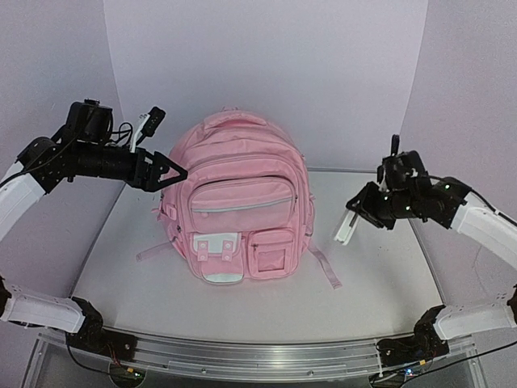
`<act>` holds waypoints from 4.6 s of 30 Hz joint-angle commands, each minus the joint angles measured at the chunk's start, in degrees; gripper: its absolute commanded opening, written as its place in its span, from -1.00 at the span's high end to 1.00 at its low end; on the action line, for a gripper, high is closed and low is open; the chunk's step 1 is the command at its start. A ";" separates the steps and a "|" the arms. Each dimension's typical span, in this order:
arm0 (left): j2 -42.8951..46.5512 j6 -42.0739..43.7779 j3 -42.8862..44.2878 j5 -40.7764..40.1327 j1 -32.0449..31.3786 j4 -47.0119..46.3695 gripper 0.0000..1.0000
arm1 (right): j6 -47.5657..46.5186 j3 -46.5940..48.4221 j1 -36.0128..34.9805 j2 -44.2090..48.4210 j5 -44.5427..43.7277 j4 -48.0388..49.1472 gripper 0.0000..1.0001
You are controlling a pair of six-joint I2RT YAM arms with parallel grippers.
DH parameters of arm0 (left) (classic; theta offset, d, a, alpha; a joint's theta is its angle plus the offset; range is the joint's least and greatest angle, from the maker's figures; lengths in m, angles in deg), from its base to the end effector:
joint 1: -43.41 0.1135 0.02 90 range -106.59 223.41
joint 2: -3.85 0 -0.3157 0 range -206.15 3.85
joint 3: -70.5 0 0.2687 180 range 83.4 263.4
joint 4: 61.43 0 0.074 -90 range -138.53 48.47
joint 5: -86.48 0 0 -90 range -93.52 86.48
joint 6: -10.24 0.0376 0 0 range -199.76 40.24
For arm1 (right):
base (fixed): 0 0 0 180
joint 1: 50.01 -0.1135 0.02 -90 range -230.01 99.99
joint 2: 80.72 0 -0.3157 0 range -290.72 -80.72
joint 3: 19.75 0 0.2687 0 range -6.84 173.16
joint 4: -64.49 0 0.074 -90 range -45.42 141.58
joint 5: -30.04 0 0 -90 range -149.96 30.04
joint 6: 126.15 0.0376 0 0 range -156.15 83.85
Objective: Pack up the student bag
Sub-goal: Pick up the stationery from the center of the board, then place the stationery in the student bag, then zip the student bag at the center of the board.
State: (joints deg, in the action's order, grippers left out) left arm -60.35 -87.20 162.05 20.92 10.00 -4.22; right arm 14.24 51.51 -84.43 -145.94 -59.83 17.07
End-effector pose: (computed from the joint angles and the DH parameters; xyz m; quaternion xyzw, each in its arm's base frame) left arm 0.1710 -0.1314 0.4673 0.2934 0.8003 -0.3426 0.3950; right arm 0.1968 0.1350 0.3546 0.1261 0.9026 0.2784 0.3033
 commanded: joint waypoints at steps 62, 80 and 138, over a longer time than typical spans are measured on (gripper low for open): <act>-0.90 7.19 0.36 -7.30 -9.74 -0.62 -0.20 | -33.91 23.15 -38.90 -21.25 -32.42 28.99 0.35; -1.48 2.19 1.85 -12.02 -9.48 -0.77 -0.29 | -29.91 26.82 -38.04 -16.75 -35.84 20.21 -0.52; -2.99 -1.48 4.08 -10.84 -4.08 1.38 -0.34 | -48.52 -6.05 -19.26 -7.09 -10.37 39.06 0.90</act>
State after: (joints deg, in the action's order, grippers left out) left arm -62.97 -88.77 162.92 8.67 5.51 -2.92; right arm -32.66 43.37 -103.44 -152.93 -67.79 52.36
